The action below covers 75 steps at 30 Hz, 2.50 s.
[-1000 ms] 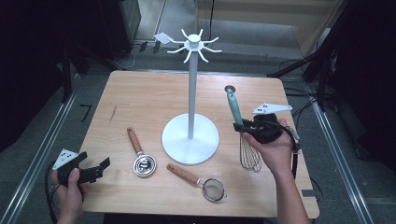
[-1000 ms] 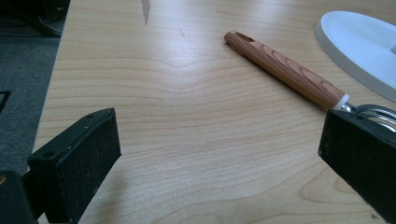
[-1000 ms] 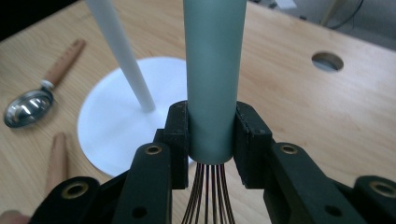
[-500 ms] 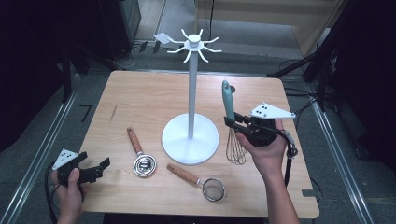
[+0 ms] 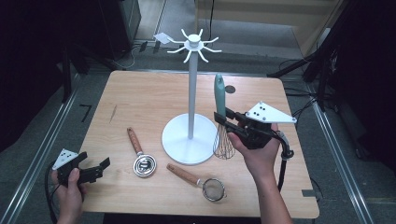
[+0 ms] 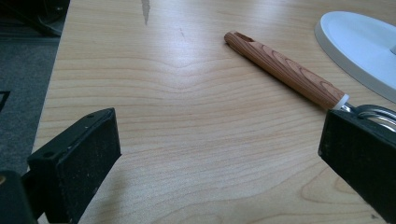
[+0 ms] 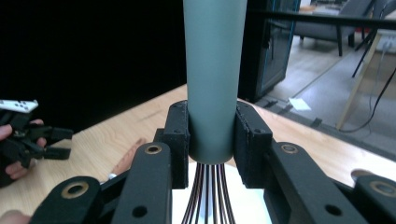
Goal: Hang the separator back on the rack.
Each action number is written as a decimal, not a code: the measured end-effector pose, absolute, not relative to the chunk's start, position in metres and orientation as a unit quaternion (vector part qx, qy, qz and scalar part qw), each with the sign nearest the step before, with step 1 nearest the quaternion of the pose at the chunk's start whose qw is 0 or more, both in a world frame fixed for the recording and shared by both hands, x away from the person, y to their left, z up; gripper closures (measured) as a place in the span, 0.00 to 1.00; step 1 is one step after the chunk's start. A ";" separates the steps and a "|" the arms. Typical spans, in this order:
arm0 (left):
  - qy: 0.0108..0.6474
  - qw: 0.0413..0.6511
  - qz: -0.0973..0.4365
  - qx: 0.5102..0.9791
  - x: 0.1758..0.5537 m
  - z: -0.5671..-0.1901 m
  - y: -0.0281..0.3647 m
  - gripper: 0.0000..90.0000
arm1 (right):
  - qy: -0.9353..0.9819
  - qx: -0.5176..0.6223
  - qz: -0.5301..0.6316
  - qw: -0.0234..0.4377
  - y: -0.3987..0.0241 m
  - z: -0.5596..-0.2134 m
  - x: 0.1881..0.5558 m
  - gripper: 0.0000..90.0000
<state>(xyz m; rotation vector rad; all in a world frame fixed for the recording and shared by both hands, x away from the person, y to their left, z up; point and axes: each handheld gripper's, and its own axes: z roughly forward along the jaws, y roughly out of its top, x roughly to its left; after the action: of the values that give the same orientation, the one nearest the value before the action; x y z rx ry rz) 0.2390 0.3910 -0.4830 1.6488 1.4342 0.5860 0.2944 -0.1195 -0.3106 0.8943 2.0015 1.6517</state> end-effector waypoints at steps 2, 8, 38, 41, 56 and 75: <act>0.574 0.426 0.234 0.659 0.239 -0.483 0.391 0.00 | 0.713 0.313 0.595 0.200 -0.117 -0.307 0.293 0.79; 0.574 0.425 0.234 0.660 0.239 -0.483 0.391 0.00 | 0.706 0.300 0.609 0.202 -0.112 -0.298 0.289 0.79; 0.574 0.427 0.233 0.659 0.239 -0.483 0.391 0.00 | 0.688 0.278 0.642 0.194 -0.096 -0.274 0.293 0.79; 0.574 0.426 0.233 0.659 0.239 -0.483 0.391 0.00 | 0.688 0.280 0.641 0.193 -0.095 -0.274 0.294 0.79; 0.574 0.426 0.233 0.660 0.239 -0.483 0.391 0.00 | 0.685 0.290 0.638 0.196 -0.087 -0.278 0.303 0.79; 0.574 0.426 0.233 0.660 0.239 -0.483 0.391 0.00 | 0.671 0.292 0.642 0.229 -0.077 -0.287 0.310 0.78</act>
<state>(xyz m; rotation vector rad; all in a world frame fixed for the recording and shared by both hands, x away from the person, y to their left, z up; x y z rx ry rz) 0.2392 0.3911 -0.4830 1.6490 1.4343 0.5825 0.3101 -0.0767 -0.2866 0.8050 1.8461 1.7677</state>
